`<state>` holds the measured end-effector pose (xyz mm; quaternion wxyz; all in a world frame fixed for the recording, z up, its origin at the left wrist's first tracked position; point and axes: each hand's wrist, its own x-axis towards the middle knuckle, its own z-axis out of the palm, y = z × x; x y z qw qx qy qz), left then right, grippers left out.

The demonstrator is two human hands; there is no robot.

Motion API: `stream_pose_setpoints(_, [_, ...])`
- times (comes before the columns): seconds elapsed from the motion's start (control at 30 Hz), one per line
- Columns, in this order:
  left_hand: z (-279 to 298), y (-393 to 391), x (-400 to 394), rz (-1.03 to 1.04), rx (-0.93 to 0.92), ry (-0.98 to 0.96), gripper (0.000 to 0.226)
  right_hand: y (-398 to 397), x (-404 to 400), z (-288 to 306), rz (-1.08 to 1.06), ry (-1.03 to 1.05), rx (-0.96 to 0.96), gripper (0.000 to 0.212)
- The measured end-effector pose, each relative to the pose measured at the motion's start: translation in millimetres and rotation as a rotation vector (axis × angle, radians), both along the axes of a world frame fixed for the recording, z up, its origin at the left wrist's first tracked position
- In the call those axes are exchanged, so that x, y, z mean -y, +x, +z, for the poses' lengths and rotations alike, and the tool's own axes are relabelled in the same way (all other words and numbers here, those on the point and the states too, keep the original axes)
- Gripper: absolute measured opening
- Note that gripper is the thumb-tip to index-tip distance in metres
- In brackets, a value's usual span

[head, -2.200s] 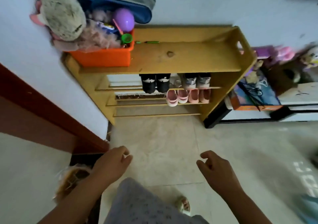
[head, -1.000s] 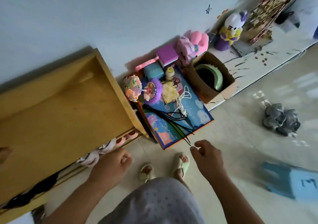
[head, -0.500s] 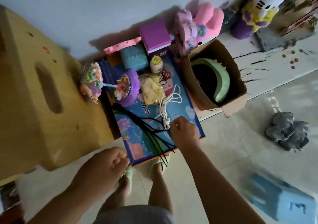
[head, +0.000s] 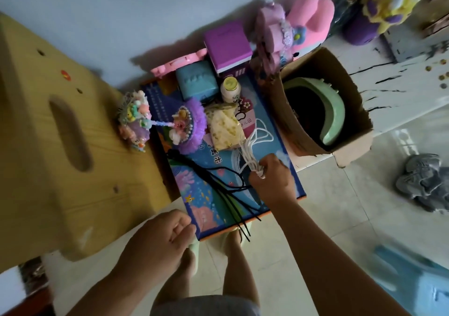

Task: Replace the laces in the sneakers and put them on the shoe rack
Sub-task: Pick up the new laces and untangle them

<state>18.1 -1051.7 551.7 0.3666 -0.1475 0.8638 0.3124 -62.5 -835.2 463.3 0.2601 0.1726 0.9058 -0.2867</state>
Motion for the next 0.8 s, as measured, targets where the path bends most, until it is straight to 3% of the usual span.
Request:
stream_pose_setpoints(0.2, [30.5,-4.2,1.1,-0.046,-0.159,0.172,0.006,18.6,1.6,84.2,-0.050,-0.133,-0.205,0.019])
stream_pose_setpoints(0.37, [85.2,-12.6,-9.0,-0.247,-0.470,0.349,0.004,67.6,16.8,166.9,-0.078,-0.171,-0.371,0.026])
stream_pose_setpoints(0.5, [140.1,-11.6,-18.2,-0.403,-0.704,0.482,0.031,115.1,33.8,216.8,-0.126,-0.178,-0.530,0.030])
stream_pose_setpoints(0.63, [171.8,1.7,-24.9,-0.529,-0.810,0.546,0.029,156.0,43.0,247.3,-0.184,-0.173,-0.711,0.029])
stream_pose_setpoints(0.8, [177.7,21.9,-35.4,-0.587,-0.826,0.575,0.034,204.1,27.0,268.6,-0.336,-0.070,-0.709,0.028])
